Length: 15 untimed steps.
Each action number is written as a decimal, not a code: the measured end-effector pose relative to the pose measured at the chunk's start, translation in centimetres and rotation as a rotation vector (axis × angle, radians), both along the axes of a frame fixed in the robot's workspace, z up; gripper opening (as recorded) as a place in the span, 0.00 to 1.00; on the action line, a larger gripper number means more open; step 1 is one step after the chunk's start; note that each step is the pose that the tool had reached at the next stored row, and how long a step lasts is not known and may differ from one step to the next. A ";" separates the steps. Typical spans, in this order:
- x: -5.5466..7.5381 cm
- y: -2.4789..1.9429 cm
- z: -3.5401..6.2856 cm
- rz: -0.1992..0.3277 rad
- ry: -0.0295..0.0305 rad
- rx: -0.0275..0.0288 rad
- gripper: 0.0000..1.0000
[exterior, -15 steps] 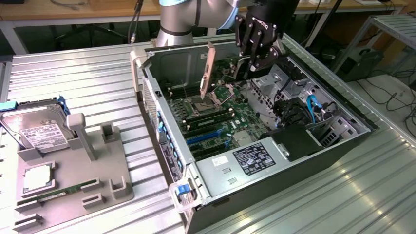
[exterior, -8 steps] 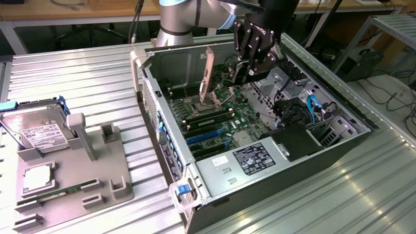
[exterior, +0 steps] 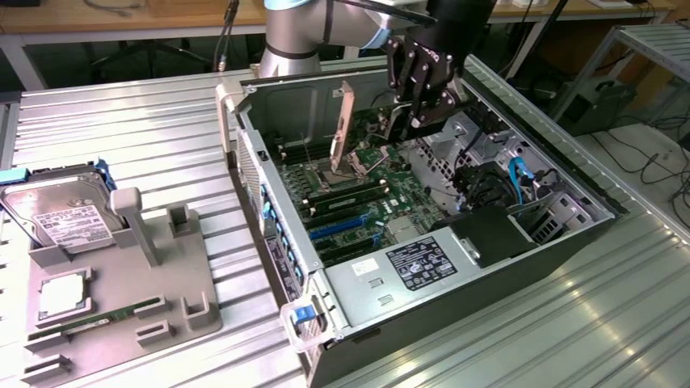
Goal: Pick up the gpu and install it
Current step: 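Insert the gpu into the slot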
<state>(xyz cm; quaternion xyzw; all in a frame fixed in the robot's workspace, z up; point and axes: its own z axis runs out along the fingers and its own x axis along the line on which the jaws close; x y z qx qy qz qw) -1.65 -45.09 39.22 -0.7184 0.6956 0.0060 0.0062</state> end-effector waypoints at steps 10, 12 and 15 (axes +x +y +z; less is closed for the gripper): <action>0.0 0.00 -0.43 0.000 0.0000 0.0000 0.28; 0.0 0.00 -0.52 0.000 0.0000 0.0000 0.28; 0.0 0.00 -0.67 0.000 0.0000 0.0000 0.28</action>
